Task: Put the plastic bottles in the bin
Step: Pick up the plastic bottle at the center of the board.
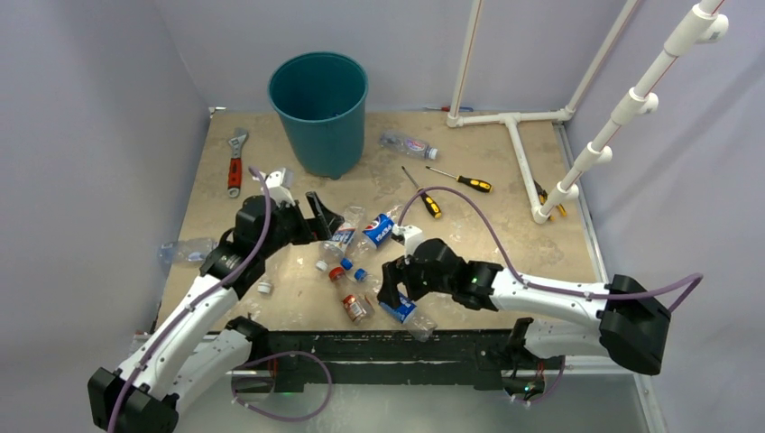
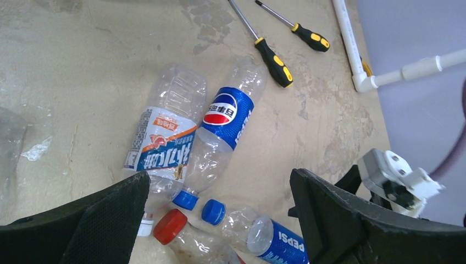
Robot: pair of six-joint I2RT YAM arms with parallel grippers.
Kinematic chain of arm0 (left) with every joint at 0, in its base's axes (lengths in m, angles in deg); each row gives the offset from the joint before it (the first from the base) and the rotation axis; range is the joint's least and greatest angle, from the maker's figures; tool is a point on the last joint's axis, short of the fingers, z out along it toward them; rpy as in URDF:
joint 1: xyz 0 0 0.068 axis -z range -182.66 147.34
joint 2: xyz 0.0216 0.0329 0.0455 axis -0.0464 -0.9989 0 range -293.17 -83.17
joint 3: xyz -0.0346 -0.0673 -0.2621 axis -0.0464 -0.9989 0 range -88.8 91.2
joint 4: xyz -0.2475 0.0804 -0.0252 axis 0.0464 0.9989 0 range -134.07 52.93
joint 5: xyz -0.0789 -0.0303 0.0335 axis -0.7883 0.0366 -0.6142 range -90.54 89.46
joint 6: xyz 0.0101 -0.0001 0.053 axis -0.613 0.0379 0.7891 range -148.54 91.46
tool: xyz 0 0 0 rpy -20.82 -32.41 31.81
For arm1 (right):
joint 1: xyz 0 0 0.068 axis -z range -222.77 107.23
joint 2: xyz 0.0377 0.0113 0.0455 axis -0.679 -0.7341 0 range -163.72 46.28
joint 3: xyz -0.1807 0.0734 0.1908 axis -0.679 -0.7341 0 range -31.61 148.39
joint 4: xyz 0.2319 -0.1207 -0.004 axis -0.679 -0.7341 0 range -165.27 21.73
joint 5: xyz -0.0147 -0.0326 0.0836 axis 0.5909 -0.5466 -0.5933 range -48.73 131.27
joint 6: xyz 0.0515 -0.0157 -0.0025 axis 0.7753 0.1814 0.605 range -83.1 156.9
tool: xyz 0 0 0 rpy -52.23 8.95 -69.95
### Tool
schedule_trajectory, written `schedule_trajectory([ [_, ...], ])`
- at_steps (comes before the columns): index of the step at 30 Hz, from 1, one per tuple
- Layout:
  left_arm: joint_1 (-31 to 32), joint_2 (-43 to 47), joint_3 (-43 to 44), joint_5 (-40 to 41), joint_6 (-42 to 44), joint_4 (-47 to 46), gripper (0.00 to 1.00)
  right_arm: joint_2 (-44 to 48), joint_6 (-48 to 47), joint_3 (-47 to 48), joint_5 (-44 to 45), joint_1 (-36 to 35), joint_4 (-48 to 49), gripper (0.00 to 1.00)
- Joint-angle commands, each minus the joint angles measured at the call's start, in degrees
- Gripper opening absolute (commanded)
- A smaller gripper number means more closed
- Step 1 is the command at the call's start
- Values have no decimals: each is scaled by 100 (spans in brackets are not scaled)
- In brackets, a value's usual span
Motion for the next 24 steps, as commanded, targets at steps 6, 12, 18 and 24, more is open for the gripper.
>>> schedule_trajectory([
  [6,18,461,-193,-242,-59,-214,99,-256,168,-68,-81,-196,-249,87],
  [12,18,401,-85,-299,-41,-186,99,-780,192,107,-34,-381,-69,82],
  [18,18,257,-34,-239,26,-359,99,-1100,286,232,400,-433,-83,67],
  [24,18,-184,806,-265,553,52,99,-1074,45,991,730,-433,-821,51],
])
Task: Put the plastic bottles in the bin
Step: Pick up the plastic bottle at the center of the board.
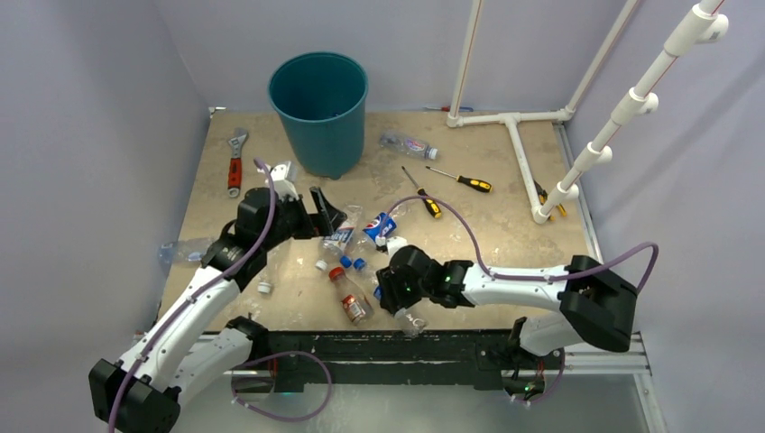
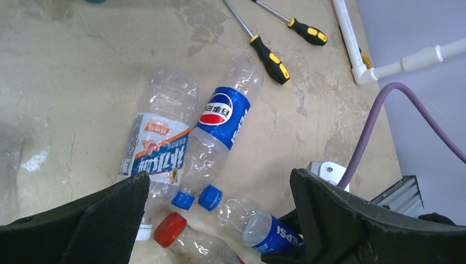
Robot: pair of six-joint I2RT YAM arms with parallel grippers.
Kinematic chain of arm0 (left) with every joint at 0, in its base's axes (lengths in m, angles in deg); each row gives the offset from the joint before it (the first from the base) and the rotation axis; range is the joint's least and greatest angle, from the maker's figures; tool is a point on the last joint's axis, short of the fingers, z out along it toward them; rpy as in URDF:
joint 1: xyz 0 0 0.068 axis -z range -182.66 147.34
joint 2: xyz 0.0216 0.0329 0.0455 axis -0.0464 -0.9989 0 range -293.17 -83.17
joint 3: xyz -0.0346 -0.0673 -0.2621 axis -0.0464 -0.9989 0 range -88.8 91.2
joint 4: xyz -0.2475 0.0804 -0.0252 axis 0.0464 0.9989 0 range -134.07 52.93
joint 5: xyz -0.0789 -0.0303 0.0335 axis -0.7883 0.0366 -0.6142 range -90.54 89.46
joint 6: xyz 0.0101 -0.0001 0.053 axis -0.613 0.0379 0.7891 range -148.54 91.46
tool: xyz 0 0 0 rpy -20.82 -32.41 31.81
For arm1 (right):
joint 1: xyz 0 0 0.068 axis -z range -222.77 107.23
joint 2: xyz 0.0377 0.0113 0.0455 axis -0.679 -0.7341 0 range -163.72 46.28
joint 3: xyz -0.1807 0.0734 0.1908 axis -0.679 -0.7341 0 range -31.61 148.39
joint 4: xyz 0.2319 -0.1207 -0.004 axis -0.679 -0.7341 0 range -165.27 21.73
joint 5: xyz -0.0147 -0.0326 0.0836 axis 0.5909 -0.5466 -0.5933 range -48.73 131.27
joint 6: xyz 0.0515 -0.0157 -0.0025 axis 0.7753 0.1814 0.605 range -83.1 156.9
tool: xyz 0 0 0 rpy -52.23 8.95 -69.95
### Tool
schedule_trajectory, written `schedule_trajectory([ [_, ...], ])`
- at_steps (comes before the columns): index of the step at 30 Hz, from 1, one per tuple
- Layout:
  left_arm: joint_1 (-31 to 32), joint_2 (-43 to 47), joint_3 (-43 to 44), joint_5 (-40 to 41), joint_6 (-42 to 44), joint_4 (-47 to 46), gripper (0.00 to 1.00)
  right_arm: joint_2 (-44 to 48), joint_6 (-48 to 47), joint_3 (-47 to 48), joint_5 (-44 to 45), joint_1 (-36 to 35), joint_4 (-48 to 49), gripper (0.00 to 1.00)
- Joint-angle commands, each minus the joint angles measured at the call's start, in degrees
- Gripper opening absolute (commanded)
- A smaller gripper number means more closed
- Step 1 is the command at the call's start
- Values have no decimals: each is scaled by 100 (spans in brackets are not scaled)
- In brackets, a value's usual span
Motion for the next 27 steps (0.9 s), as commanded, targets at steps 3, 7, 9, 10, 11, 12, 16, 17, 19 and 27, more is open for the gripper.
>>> schedule_trajectory([
  [3,18,88,830,-41,448,38,99,527,-207,897,526,-15,-760,46],
  [7,18,506,843,-63,301,-243,99,1347,-343,1091,648,-15,-1036,44],
  [9,18,637,887,-90,231,-395,99,1703,-539,1015,557,-15,-698,44],
  [10,18,691,899,-120,176,-481,99,1873,-603,877,481,-15,-365,44],
  [11,18,743,911,-134,138,-574,99,2052,-642,689,427,-15,16,44],
  [12,18,787,902,-170,119,-691,99,2222,-656,497,382,-15,382,44],
  [16,18,923,765,-338,-178,-1229,99,2842,-717,-378,313,-15,2160,42],
  [17,18,934,741,-459,-247,-1391,99,2967,-763,-550,274,-15,2545,42],
  [19,18,908,687,-728,-441,-1797,99,3109,-906,-773,201,-15,3169,41],
  [27,18,472,621,-1531,-1431,-3059,91,3246,-1527,-983,1,-15,4342,39],
])
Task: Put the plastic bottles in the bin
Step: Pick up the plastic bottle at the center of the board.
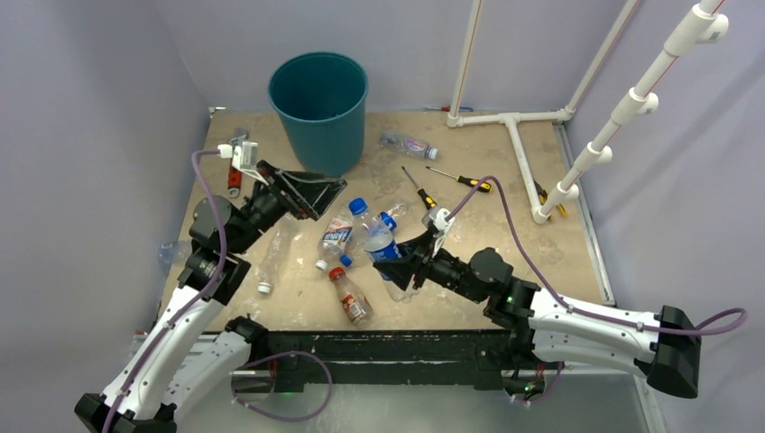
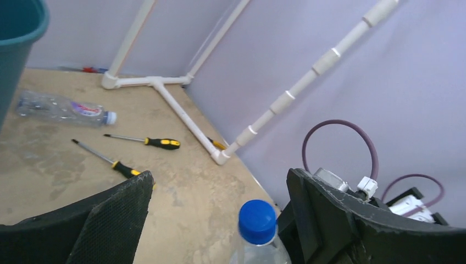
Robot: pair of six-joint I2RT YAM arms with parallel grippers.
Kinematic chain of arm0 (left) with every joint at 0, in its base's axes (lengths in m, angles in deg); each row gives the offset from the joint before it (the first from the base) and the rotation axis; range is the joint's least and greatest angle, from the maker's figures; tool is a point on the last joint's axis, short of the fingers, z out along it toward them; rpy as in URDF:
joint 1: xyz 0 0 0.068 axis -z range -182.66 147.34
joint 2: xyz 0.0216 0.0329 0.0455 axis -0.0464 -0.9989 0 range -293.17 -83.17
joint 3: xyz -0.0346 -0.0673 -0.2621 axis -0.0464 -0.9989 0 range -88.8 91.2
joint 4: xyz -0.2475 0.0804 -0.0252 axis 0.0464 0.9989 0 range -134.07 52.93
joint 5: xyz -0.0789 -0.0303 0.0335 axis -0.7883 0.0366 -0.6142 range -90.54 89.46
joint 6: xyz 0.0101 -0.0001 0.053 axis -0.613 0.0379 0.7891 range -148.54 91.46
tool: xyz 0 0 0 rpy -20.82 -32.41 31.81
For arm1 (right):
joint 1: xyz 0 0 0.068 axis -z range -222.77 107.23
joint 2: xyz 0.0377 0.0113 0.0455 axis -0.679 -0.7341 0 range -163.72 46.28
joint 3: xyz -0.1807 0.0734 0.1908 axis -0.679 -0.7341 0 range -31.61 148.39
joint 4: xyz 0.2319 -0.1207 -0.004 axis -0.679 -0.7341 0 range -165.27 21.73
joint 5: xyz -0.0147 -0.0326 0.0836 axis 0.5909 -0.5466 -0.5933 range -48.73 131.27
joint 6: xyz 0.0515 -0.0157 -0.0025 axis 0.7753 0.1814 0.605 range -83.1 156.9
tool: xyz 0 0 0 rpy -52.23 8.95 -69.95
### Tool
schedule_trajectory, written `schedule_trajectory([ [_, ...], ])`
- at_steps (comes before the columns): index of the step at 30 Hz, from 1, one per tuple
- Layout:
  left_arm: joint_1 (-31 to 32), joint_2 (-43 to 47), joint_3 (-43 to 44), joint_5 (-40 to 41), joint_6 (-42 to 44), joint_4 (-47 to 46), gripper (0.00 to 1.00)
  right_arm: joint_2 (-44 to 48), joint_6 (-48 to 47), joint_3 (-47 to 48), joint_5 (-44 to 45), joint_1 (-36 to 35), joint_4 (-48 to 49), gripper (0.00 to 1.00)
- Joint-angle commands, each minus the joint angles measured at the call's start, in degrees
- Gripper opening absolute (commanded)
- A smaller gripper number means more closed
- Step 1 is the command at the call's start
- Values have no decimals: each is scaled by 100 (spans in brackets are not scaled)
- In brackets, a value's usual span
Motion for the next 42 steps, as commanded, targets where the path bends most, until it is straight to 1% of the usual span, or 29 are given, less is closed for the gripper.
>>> schedule_trajectory([
  [1,18,-294,-2,-687,-735,-1009,90,162,-502,-11,-178,-13,1286,39],
  [5,18,-370,102,-801,-860,-982,91,112,-696,79,-173,-13,1467,39],
  [10,18,-217,156,-859,-807,-781,99,-152,-813,270,-177,-13,1703,39],
  [18,18,226,383,-519,-318,-268,99,-568,-883,614,-178,-13,1875,39],
  [25,18,549,489,-203,-22,-246,99,-644,-993,725,-126,-13,1858,39],
  [37,18,214,713,-420,373,-325,99,-701,-1183,776,21,-13,1793,38],
  [42,18,-12,816,-525,304,-657,99,-522,-1221,707,195,-13,1853,38],
])
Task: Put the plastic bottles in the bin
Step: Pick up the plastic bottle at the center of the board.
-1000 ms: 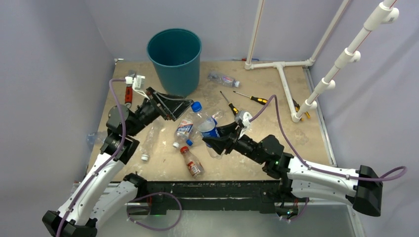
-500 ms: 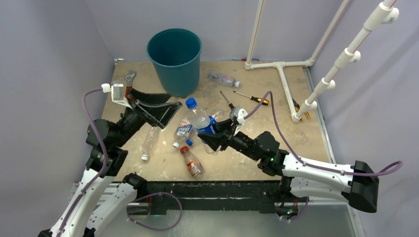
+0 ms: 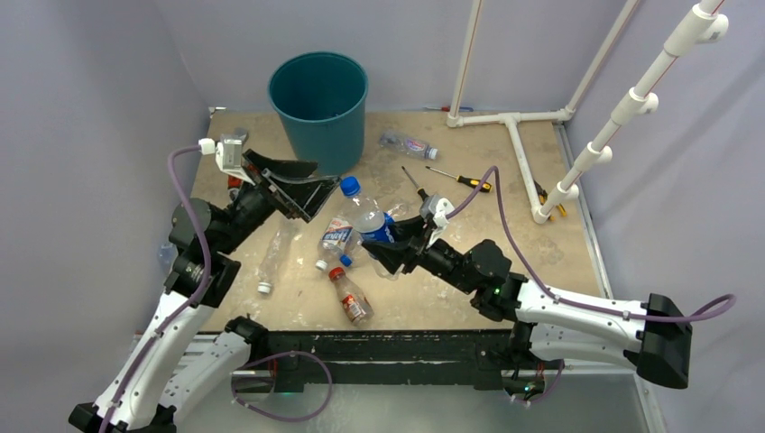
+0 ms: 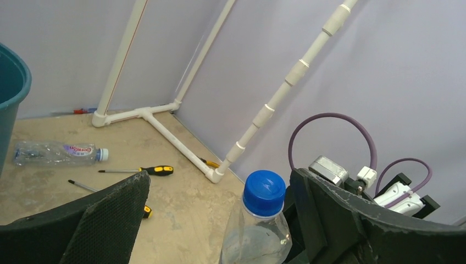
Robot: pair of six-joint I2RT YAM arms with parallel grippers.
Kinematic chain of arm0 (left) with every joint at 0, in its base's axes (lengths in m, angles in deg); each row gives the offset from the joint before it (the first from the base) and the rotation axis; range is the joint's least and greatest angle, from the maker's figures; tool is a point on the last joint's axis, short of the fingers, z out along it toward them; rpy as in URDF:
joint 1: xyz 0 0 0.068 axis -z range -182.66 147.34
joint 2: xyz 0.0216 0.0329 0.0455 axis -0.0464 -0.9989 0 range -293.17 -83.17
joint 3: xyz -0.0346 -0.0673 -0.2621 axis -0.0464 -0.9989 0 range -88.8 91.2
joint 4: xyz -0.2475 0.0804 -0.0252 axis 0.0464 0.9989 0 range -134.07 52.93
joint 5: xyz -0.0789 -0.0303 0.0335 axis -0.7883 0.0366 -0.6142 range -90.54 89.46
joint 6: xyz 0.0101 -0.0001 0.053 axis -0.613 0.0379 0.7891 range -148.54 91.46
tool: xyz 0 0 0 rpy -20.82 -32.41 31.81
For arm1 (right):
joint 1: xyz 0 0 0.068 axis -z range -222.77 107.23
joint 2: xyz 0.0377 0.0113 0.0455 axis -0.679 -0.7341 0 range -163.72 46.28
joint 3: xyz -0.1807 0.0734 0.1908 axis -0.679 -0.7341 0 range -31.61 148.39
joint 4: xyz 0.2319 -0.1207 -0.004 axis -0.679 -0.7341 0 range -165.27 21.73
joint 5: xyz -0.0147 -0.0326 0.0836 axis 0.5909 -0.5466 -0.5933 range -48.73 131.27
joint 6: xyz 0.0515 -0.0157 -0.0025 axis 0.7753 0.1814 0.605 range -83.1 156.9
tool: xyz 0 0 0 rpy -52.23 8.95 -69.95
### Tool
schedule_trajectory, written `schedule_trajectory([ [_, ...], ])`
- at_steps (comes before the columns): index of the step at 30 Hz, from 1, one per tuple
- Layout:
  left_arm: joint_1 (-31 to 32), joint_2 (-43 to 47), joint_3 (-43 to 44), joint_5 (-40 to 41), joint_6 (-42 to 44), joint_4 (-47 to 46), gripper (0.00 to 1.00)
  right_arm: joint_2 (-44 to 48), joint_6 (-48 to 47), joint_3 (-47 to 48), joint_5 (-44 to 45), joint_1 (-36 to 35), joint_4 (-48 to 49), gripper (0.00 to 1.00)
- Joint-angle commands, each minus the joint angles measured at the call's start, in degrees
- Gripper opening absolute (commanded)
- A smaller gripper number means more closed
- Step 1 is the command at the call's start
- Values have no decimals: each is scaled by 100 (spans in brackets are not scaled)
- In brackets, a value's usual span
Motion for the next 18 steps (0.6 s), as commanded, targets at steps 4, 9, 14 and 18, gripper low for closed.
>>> schedule_trajectory([
  [4,18,-246,184,-412,-126,-1013,99,257,-62,119,360,-13,335,38],
  [9,18,-429,168,-576,-227,-1257,99,307,-51,104,343,-13,409,37],
  [14,18,-815,208,-977,-508,-1543,98,143,-149,249,143,-13,250,36],
  [18,18,-1071,193,-1300,-808,-1784,92,147,-212,275,211,-13,150,36],
])
